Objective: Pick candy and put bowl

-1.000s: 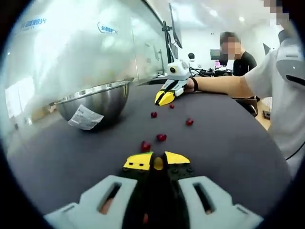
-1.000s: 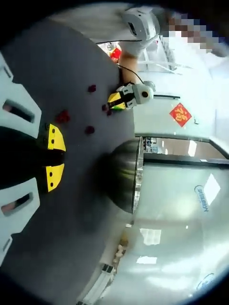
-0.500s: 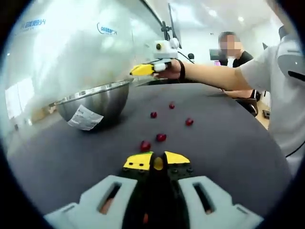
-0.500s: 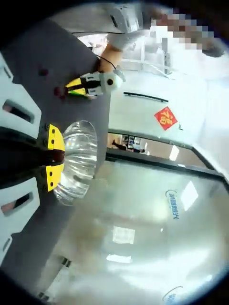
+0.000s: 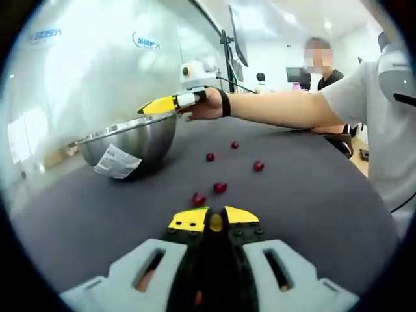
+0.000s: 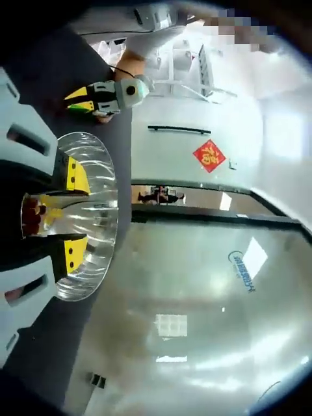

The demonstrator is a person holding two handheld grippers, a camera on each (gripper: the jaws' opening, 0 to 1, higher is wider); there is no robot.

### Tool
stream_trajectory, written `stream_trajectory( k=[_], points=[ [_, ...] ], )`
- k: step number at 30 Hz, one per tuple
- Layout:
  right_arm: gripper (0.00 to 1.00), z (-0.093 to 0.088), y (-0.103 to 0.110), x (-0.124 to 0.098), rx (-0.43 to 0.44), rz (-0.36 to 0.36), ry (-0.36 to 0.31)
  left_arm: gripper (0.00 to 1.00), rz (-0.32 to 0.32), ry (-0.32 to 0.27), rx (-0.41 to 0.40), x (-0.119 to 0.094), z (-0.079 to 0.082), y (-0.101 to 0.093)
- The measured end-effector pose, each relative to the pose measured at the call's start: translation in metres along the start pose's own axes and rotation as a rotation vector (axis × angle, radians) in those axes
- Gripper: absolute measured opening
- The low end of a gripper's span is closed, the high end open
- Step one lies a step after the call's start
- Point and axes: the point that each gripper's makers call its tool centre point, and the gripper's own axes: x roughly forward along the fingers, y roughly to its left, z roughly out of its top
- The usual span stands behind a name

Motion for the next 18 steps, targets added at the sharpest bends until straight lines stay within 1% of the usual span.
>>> stream_trajectory(
  k=[2, 5, 8, 9, 10, 11, 12, 14, 15, 16, 17, 18],
  points=[
    [0.18, 0.002, 0.001, -0.004, 0.006, 0.002, -0.017, 0.02, 0.003, 0.0, 0.002, 0.0, 0.0, 0.0],
    [0.18, 0.016, 0.004, -0.016, -0.025, 0.009, -0.067, 0.02, 0.007, -0.001, 0.007, 0.001, 0.001, 0.001],
    [0.18, 0.026, 0.01, -0.032, -0.03, 0.024, -0.081, 0.01, 0.026, -0.014, 0.015, 0.0, 0.004, 0.006],
    [0.18, 0.027, 0.011, -0.036, -0.031, 0.026, -0.079, 0.01, 0.035, -0.034, 0.01, -0.001, 0.009, 0.008],
    [0.18, 0.027, 0.016, -0.046, -0.033, 0.031, -0.075, 0.01, 0.045, -0.077, -0.011, -0.002, 0.018, 0.011],
    [0.18, 0.025, 0.021, -0.053, -0.032, 0.041, -0.071, 0.01, 0.05, -0.103, -0.036, -0.004, 0.025, 0.014],
    [0.18, 0.021, 0.027, -0.061, -0.032, 0.051, -0.055, 0.01, 0.048, -0.12, -0.044, -0.006, 0.03, 0.015],
    [0.18, 0.01, 0.044, -0.079, -0.043, 0.08, -0.031, 0.01, 0.064, -0.136, -0.002, -0.008, 0.04, 0.019],
    [0.18, 0.0, 0.053, -0.088, -0.029, 0.102, -0.001, 0.01, 0.083, -0.144, 0.016, -0.009, 0.045, 0.023],
    [0.18, -0.009, 0.059, -0.097, -0.02, 0.106, 0.019, 0.01, 0.095, -0.157, 0.022, -0.009, 0.052, 0.027],
    [0.17, -0.017, 0.065, -0.104, -0.013, 0.11, 0.032, 0.01, 0.106, -0.178, 0.022, -0.009, 0.06, 0.032],
    [0.17, -0.029, 0.072, -0.113, -0.001, 0.12, 0.062, 0.01, 0.12, -0.201, 0.019, -0.009, 0.07, 0.039]
  ],
)
